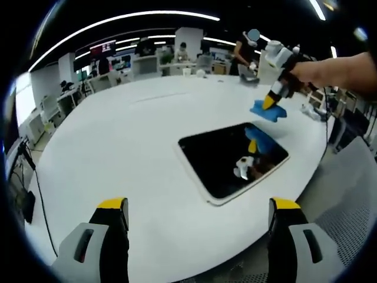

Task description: Wipe the mirror surface with the cleaning cloth until all visible marks leave the cleaned area.

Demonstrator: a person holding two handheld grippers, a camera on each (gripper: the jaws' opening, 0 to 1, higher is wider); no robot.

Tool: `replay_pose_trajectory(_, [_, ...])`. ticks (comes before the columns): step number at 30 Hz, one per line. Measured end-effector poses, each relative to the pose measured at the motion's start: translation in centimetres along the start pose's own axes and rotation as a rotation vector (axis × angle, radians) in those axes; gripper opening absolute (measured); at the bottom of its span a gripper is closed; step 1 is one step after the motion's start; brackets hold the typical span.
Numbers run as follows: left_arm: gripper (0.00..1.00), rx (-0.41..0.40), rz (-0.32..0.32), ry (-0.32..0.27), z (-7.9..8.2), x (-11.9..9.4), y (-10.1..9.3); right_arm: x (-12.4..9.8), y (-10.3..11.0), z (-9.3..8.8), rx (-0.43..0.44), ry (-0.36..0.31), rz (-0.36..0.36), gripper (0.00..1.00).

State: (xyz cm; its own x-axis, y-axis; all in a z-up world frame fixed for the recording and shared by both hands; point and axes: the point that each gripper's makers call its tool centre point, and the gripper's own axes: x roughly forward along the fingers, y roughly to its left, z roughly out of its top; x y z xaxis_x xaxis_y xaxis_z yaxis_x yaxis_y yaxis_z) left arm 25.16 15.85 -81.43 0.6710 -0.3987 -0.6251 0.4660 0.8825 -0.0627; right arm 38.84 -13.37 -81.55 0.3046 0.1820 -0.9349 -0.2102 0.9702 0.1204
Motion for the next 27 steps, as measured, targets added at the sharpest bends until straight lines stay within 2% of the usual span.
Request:
replay_pose_trajectory(6, [0.99,-0.018,0.004,0.014,-0.2,0.0,0.0,0.0,1.1,0.3,0.000,-0.006,0.005,0.03])
replay_pose_trajectory(16, [0.99,-0.029,0.013,-0.002,0.0,-0.1,0.2,1.4,2.2,-0.4,-0.014,0.016,0.002,0.03])
replay_pose_trajectory(21, [0.99,-0.003,0.003,0.010,-0.1,0.0,-0.1,2.4,3.3,-0.7,-0.006,0.030,0.023,0.03])
replay_pose_trajectory(27, [0.99,0.009,-0.005,0.015,-0.2,0.0,-0.3,3.3,4.1,-1.0,-0.030,0.041,0.012,0.03])
